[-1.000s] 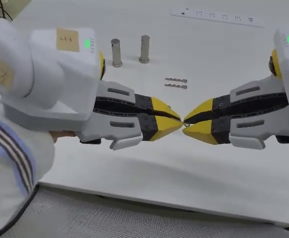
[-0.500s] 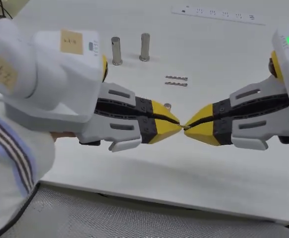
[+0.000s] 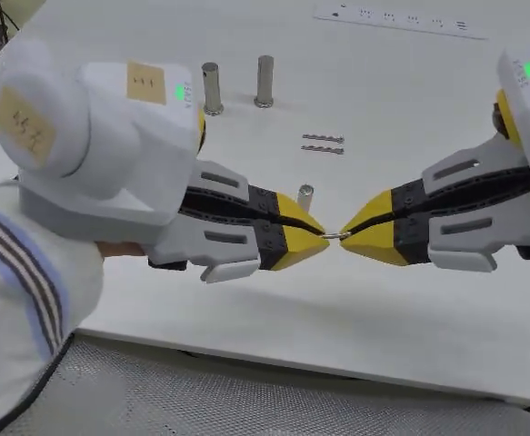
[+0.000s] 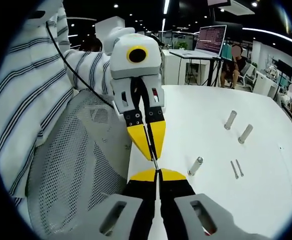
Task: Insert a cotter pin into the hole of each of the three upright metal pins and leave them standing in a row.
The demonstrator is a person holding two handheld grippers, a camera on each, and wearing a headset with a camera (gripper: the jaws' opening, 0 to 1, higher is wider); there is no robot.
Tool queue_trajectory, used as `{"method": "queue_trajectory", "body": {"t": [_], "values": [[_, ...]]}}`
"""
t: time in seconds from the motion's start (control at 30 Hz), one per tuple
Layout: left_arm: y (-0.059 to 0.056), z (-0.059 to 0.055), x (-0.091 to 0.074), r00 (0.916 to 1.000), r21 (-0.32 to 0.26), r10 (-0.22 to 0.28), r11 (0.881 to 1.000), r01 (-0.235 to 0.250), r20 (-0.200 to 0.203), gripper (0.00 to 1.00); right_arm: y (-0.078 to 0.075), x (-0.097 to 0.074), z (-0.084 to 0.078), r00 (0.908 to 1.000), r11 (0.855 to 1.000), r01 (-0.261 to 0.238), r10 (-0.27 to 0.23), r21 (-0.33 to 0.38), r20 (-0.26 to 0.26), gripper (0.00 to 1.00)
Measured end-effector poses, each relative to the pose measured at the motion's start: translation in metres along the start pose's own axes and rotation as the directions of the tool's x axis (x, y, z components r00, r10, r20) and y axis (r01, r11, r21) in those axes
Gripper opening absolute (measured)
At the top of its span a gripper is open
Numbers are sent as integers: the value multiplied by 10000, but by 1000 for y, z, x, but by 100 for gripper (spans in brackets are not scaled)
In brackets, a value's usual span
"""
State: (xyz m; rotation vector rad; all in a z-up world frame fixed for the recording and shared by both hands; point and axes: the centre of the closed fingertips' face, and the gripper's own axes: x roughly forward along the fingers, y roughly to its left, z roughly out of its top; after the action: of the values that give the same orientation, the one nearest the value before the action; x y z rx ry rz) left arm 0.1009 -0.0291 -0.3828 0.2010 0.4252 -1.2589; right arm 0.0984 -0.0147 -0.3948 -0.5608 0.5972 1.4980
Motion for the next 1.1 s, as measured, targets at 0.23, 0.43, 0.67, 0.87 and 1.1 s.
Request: {"method": "queue_trajectory", "body": {"t": [0.23, 0.43, 0.67, 0.87, 1.1], "values": [[13, -7, -8, 9998, -219, 215, 9995, -214, 47, 0, -2, -1, -3, 9998, 9998, 186, -185, 114, -63, 0], [30, -13, -14, 9979, -332, 644, 9974, -646, -69, 4, -11, -3, -8, 9977, 9966, 662, -654, 481, -179, 0], [49, -17, -14, 9927, -389, 1177, 9922, -1187, -270, 8, -27, -4, -28, 9919, 9872, 1146, -1076, 1108, -669, 0], [64, -18, -9, 9887, -351, 1428, 9889, -1445, -461, 8, -49, 0, -43, 9843, 9780, 1552, -1412, 1392, -1058, 0], [80, -21, -2, 9880, -382, 1402, 9890, -1429, -642, 10, -57, 3, -47, 9804, 9744, 1719, -1549, 1449, -1217, 0]]}}
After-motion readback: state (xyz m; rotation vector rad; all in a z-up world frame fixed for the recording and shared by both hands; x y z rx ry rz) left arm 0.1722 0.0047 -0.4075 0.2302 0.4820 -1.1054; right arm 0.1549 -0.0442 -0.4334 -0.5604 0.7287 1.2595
